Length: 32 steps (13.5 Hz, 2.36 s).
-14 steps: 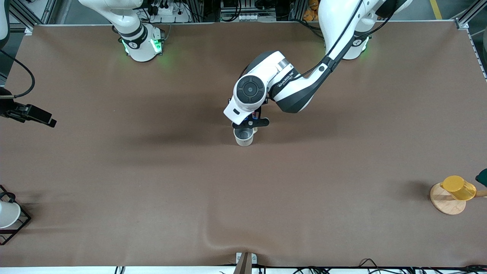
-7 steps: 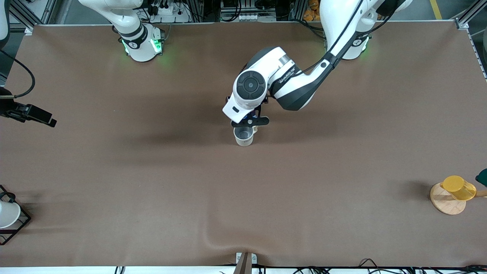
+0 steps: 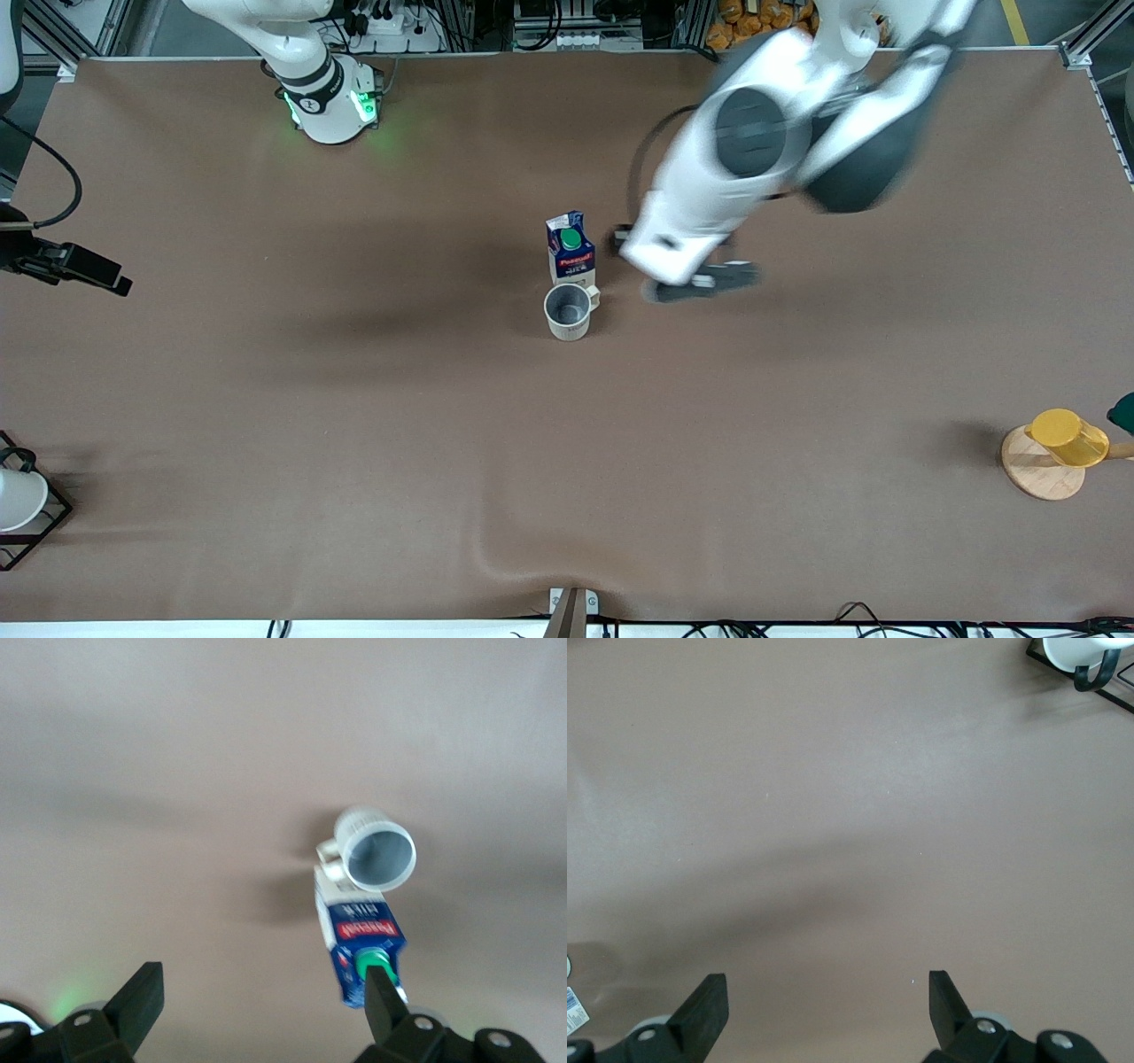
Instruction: Place milk next to cup
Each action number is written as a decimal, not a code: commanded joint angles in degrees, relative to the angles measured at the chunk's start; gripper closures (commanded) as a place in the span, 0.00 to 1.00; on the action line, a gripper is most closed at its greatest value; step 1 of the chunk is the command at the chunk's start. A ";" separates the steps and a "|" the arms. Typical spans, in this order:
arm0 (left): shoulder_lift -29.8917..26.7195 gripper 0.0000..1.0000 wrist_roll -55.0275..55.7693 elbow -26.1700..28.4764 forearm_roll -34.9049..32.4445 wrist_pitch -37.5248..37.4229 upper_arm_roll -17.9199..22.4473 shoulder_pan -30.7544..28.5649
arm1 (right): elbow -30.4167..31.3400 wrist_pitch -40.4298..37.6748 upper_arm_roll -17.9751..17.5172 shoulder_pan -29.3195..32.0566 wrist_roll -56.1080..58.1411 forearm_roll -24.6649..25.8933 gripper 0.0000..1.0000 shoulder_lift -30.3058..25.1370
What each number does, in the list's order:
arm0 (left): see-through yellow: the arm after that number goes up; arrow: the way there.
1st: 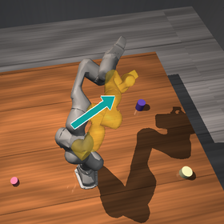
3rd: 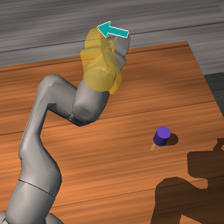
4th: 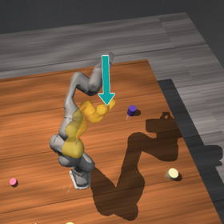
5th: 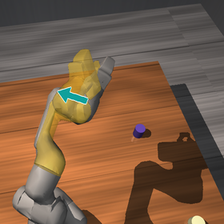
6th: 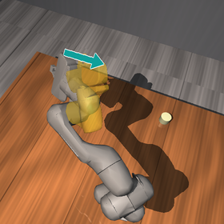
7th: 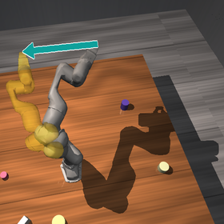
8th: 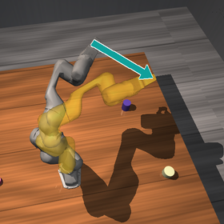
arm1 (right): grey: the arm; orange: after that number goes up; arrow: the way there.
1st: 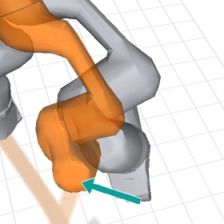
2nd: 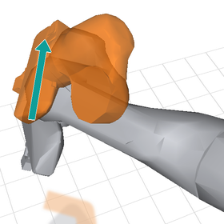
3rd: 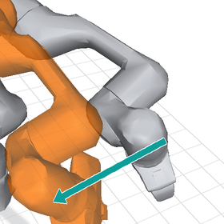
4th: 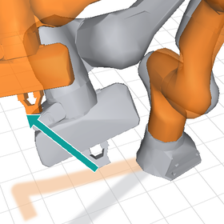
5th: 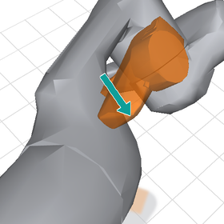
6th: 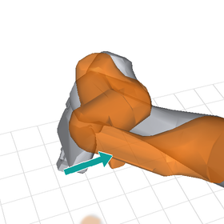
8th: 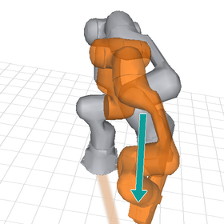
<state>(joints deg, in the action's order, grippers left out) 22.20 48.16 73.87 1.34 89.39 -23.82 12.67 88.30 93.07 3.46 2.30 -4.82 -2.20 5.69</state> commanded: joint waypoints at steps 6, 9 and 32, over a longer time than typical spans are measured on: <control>-6.11 0.00 -21.34 2.33 -5.73 -2.02 -0.26 -16.70 | 1.79 0.10 -0.91 0.95 0.69 0.79 0.00 -1.83; -6.73 0.00 -24.95 3.11 -6.00 -2.11 -0.44 -20.74 | 1.79 0.10 -0.82 0.95 0.69 0.79 0.00 -1.83; -19.91 0.00 -51.67 12.78 -2.40 -3.52 19.95 -18.83 | 1.79 -0.25 -0.91 0.95 0.60 0.70 0.00 -1.65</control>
<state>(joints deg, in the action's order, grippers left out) 4.35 -1.19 84.42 -2.21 85.21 -6.82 -8.15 88.35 92.69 3.43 2.30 -4.82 -2.18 5.68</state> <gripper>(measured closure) 0.000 0.000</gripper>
